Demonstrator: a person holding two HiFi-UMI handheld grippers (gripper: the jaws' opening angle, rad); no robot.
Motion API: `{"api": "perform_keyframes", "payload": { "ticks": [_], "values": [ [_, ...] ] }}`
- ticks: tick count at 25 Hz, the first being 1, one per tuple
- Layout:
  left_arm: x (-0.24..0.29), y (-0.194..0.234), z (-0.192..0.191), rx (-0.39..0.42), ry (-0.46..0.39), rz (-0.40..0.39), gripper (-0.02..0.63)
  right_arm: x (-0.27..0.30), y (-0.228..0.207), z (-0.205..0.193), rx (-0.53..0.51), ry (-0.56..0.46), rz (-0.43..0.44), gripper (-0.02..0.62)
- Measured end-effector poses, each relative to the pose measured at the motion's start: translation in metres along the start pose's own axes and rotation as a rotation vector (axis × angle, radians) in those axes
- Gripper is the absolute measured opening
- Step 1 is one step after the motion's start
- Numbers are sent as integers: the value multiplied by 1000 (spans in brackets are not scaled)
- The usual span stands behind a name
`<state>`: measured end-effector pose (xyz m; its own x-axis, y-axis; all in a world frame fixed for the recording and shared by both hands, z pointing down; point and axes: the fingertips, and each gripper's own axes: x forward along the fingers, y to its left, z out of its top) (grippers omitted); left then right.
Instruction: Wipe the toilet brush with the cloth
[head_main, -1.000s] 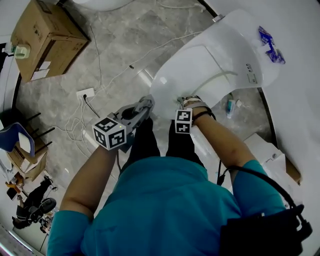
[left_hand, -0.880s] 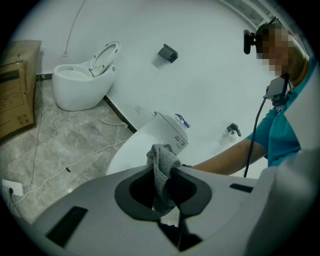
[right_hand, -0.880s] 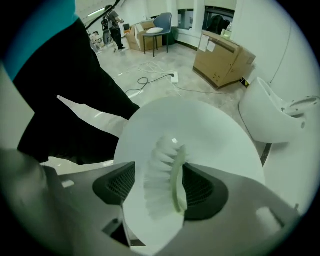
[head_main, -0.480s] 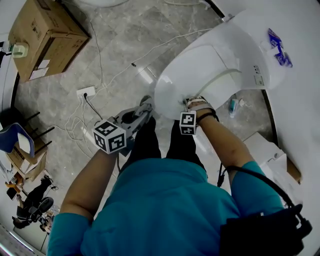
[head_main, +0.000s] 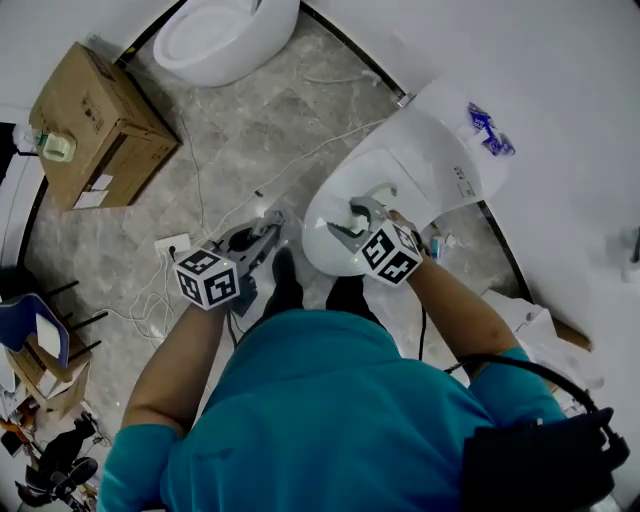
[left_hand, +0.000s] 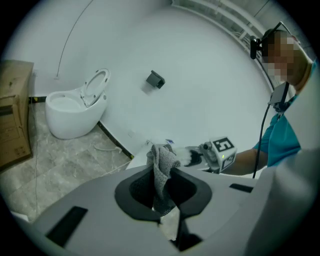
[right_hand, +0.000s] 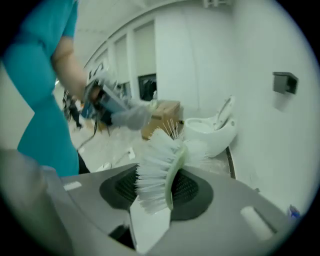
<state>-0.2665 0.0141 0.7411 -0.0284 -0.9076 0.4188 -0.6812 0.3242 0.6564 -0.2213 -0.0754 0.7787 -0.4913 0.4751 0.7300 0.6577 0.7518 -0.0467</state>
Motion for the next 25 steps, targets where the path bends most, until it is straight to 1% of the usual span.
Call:
{"api": "perform_keyframes", "payload": {
  "ticks": [2, 4, 5, 7, 9, 12, 15, 18, 21, 25],
  "values": [
    [-15, -10, 32, 40, -39, -26, 40, -44, -25, 59, 169, -161, -37, 152],
    [-30, -23, 63, 88, -78, -56, 40, -88, -47, 106, 279, -296, -78, 152],
    [-36, -30, 79, 115, -98, -73, 40, -109, -56, 126, 313, -351, -102, 152],
    [-41, -44, 110, 173, -134, -116, 38, -148, -72, 160, 336, -438, -158, 152],
    [-43, -60, 136, 231, -159, -163, 39, -183, -82, 189, 329, -503, -210, 152],
    [-48, -92, 165, 312, -182, -227, 40, -231, -84, 224, 323, -582, -264, 151],
    [-55, -120, 184, 381, -198, -276, 40, -270, -80, 249, 342, -663, -295, 152],
    [-50, -149, 201, 446, -207, -304, 39, -313, -78, 263, 370, -751, -305, 151],
    [-38, -187, 219, 510, -242, -319, 40, -365, -80, 267, 390, -842, -300, 151],
    [-18, -253, 244, 615, -313, -318, 40, -450, -89, 264, 429, -1006, -258, 152]
  ]
}}
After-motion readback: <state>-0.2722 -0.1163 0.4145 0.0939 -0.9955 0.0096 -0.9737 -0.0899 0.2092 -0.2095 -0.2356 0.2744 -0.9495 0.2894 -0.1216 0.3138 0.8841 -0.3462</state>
